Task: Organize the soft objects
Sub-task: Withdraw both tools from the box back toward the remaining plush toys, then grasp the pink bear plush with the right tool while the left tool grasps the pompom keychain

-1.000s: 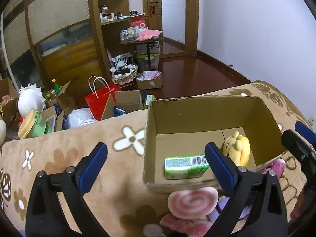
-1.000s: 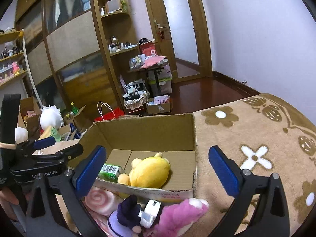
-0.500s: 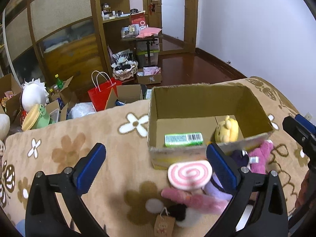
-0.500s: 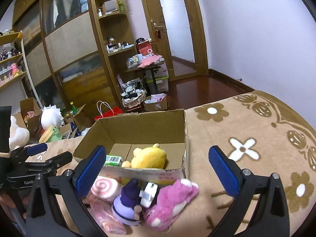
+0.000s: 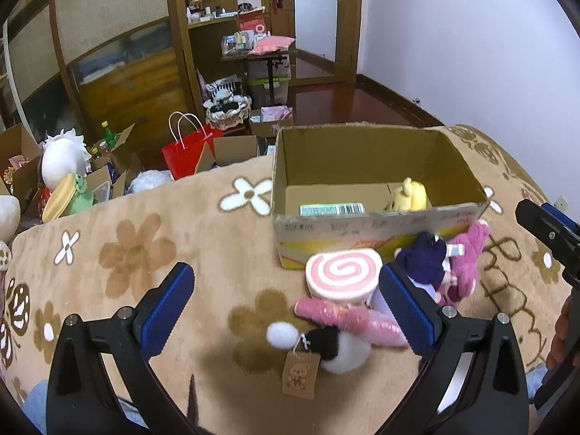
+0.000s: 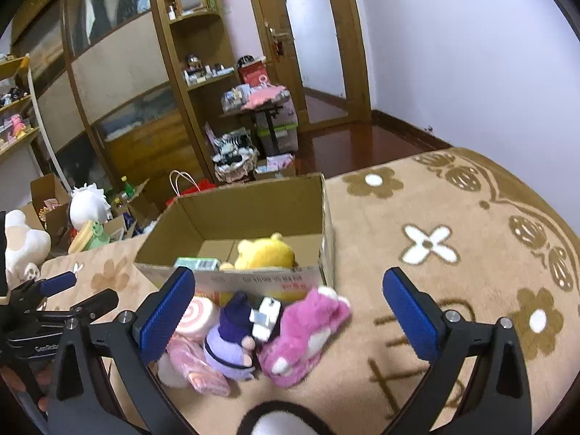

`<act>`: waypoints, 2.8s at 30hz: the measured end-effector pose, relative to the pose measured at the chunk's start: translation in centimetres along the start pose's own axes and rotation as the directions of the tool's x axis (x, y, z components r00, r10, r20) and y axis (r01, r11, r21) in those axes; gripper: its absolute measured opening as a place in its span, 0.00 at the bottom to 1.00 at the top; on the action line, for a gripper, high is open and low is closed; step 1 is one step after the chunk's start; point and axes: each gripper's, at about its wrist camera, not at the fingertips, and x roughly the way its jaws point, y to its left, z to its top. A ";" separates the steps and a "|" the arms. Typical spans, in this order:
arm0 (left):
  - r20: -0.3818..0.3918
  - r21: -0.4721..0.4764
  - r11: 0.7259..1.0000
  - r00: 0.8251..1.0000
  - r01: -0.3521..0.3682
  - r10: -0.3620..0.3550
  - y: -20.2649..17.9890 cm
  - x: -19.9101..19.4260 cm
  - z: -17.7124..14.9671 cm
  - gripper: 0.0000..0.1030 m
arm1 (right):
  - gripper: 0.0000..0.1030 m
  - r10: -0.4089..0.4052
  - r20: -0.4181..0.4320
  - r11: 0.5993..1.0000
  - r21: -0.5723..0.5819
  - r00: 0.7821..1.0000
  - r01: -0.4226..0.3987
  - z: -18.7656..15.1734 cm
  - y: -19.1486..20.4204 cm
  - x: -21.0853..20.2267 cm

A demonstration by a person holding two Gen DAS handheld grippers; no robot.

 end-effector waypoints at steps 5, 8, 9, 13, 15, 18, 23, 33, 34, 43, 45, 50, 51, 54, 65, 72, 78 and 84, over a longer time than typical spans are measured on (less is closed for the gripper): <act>-0.026 0.005 1.000 1.000 0.006 -0.006 0.1 0.4 -0.4 0.98 | 1.00 -0.006 -0.027 1.000 0.015 1.000 0.006 -0.6 -0.5 0.1; -0.053 -0.005 1.000 0.999 0.008 -0.008 0.2 1.1 -0.5 0.98 | 1.00 0.001 -0.041 0.999 0.035 0.999 0.001 -0.9 -0.9 0.3; -0.066 -0.011 1.000 0.998 0.010 -0.011 0.3 1.4 -0.6 0.98 | 1.00 0.004 -0.048 0.999 0.044 0.999 -0.002 -1.0 -1.0 0.5; -0.102 -0.015 1.000 0.995 0.017 -0.019 0.2 2.5 -0.9 0.98 | 1.00 0.013 -0.071 0.997 0.076 0.997 -0.007 -1.4 -1.9 1.3; -0.115 -0.009 1.000 0.993 0.015 -0.016 0.0 2.9 -1.1 0.98 | 1.00 0.020 -0.083 0.996 0.093 0.996 -0.012 -1.6 -2.3 1.9; -0.132 0.002 1.000 0.991 0.015 -0.014 -0.4 3.6 -1.3 0.98 | 1.00 0.023 -0.102 0.994 0.107 0.995 -0.012 -2.0 -2.5 2.6; -0.166 0.009 1.000 0.986 0.018 -0.017 -0.9 4.7 -1.6 0.98 | 1.00 0.026 -0.126 0.993 0.118 0.992 -0.011 -2.3 -2.8 3.8; -0.236 0.021 0.999 0.971 0.041 -0.035 -1.6 5.9 -2.5 0.98 | 1.00 0.020 -0.167 0.989 0.148 0.986 0.005 -2.9 -3.5 5.5; -0.241 0.024 0.999 0.970 0.040 -0.033 -1.7 6.0 -2.5 0.98 | 1.00 0.018 -0.170 0.989 0.149 0.985 0.008 -2.9 -3.6 5.6; -0.304 0.061 0.995 0.951 0.074 -0.052 -2.4 6.4 -3.4 0.98 | 1.00 0.011 -0.198 0.988 0.152 0.980 0.020 -3.3 -3.9 6.3; -0.319 0.080 0.994 0.946 0.079 -0.050 -2.7 6.5 -3.6 0.98 | 1.00 0.012 -0.202 0.987 0.159 0.979 0.020 -3.4 -4.0 6.4; -0.335 0.090 0.992 0.941 0.085 -0.050 -2.8 6.5 -3.7 0.98 | 1.00 0.004 -0.211 0.986 0.165 0.978 0.031 -3.6 -4.2 6.6; -0.344 0.091 0.992 0.938 0.085 -0.049 -2.8 6.6 -3.8 0.98 | 1.00 0.004 -0.216 0.985 0.167 0.976 0.033 -3.6 -4.3 6.7; -0.364 0.088 0.993 0.930 0.080 -0.042 -2.6 7.1 -3.9 0.98 | 0.97 0.002 -0.225 0.985 0.171 0.974 0.037 -3.7 -4.4 6.9; -0.413 0.080 0.996 0.911 0.039 -0.003 -2.3 9.3 -4.5 0.98 | 0.90 0.017 -0.251 0.983 0.179 0.968 0.029 -4.1 -4.2 8.0; -0.429 0.102 0.994 0.903 0.037 0.011 -2.9 10.2 -4.9 0.98 | 0.90 0.022 -0.263 0.982 0.188 0.965 0.029 -4.3 -4.1 8.6; -0.433 0.121 0.992 0.901 0.032 0.024 -3.2 11.0 -5.1 0.98 | 0.89 0.019 -0.250 0.983 0.181 0.968 0.028 -4.2 -3.8 8.7; -0.435 0.141 0.989 0.900 0.038 0.027 -3.9 11.3 -5.4 0.85 | 0.78 0.028 -0.219 0.979 0.203 0.975 0.018 -4.0 -4.1 8.6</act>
